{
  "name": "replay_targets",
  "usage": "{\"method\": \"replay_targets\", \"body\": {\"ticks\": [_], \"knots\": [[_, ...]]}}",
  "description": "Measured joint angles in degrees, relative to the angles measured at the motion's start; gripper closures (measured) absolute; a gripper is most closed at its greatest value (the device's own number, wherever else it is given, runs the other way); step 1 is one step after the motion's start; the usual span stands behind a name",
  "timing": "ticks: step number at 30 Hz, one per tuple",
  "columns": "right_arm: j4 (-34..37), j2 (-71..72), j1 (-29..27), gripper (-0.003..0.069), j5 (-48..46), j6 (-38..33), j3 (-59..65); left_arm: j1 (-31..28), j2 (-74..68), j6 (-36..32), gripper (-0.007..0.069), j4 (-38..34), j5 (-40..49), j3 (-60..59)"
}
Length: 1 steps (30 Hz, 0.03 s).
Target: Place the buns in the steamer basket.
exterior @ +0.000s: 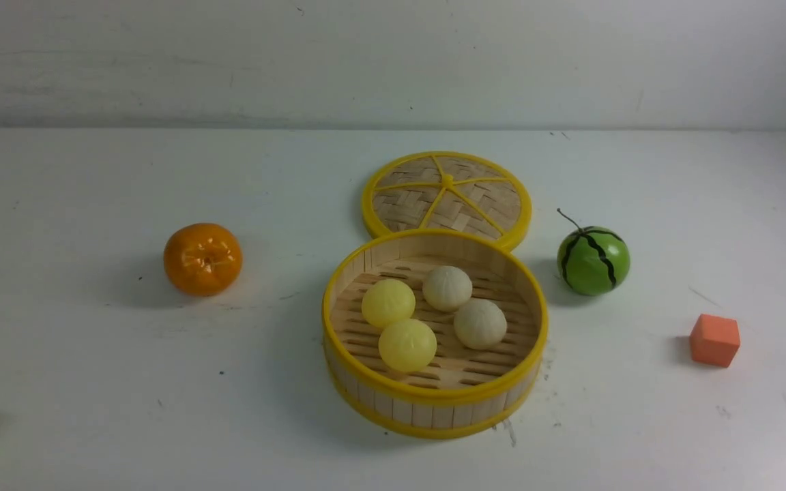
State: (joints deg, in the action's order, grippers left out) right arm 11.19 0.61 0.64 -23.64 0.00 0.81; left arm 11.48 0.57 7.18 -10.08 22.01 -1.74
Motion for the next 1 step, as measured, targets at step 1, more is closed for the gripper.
{"method": "replay_targets", "body": {"ticks": [1], "knots": [[0.0,0.0,0.0,0.0631,0.0,0.0,0.0,0.0,0.0,0.0,0.0634,0.0,0.0,0.0]]}}
